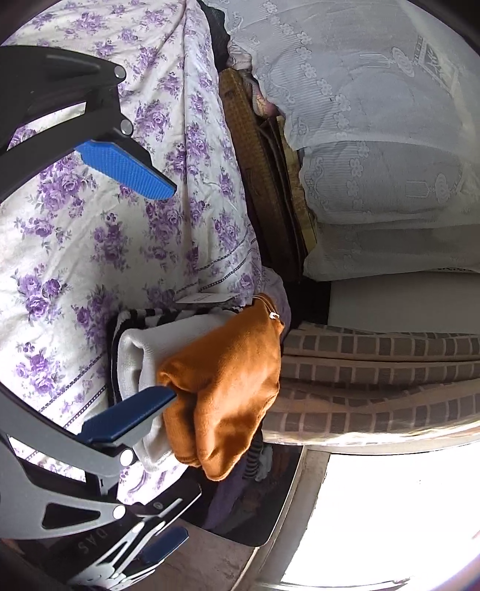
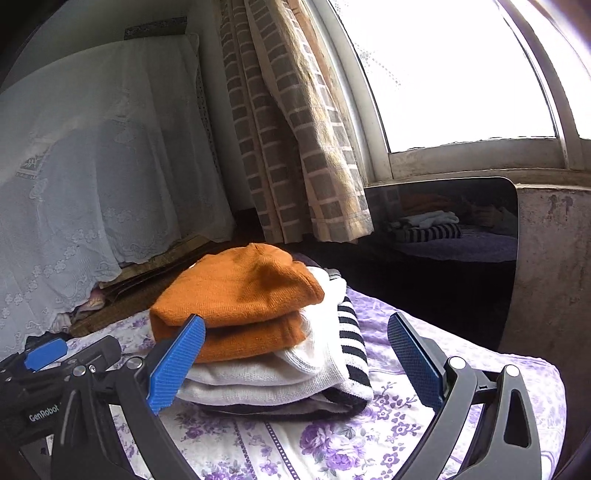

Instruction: Fold small clothes

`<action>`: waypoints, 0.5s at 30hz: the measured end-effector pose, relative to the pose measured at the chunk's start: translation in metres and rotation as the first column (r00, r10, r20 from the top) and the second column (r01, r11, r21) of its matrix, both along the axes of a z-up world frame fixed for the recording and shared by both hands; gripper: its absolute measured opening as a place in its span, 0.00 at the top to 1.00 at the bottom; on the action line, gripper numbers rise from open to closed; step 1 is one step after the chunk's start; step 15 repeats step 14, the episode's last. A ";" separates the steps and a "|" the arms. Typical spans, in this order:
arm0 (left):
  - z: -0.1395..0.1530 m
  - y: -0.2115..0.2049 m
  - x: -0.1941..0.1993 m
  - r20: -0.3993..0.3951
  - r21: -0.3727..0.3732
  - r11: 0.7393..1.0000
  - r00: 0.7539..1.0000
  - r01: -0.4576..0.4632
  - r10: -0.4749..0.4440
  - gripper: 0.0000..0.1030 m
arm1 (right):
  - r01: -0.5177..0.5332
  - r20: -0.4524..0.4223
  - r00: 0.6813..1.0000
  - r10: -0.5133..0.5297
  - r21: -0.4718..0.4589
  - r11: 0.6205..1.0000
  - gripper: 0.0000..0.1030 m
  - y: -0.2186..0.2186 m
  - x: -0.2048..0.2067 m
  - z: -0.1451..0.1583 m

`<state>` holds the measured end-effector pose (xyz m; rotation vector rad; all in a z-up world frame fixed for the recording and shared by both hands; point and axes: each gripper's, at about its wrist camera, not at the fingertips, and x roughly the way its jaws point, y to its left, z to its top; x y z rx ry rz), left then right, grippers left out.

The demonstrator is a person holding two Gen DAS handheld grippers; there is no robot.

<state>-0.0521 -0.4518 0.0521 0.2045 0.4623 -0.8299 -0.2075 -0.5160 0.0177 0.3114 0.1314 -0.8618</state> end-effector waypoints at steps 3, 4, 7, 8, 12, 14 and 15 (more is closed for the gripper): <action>0.001 0.001 -0.002 0.010 0.000 1.000 1.000 -0.003 0.003 0.04 | 0.000 0.001 1.000 0.000 0.001 1.000 0.03 0.000 0.000 0.001; 0.002 0.000 -0.003 0.012 0.002 1.000 1.000 0.000 0.000 0.04 | -0.002 0.002 1.000 0.002 0.001 1.000 0.03 0.000 0.000 0.000; 0.002 -0.002 -0.006 0.024 0.014 1.000 1.000 -0.008 0.007 0.04 | 0.002 -0.004 1.000 -0.002 0.009 1.000 0.03 -0.002 0.001 0.000; 0.001 -0.002 -0.006 0.022 0.017 1.000 1.000 -0.013 0.013 0.04 | -0.001 -0.006 1.000 0.001 0.016 1.000 0.03 -0.003 0.001 -0.001; 0.001 -0.002 -0.005 0.025 0.021 0.999 0.999 -0.025 0.024 0.04 | -0.006 -0.007 1.000 0.006 0.017 1.000 0.03 -0.003 0.002 -0.001; 0.001 0.000 -0.004 0.021 0.017 0.999 0.999 -0.029 0.028 0.04 | -0.010 -0.007 1.000 0.010 0.016 1.000 0.03 -0.002 0.002 -0.001; 0.001 0.000 -0.004 0.021 0.017 0.999 0.999 -0.029 0.028 0.04 | -0.010 -0.007 1.000 0.010 0.016 1.000 0.03 -0.002 0.002 -0.001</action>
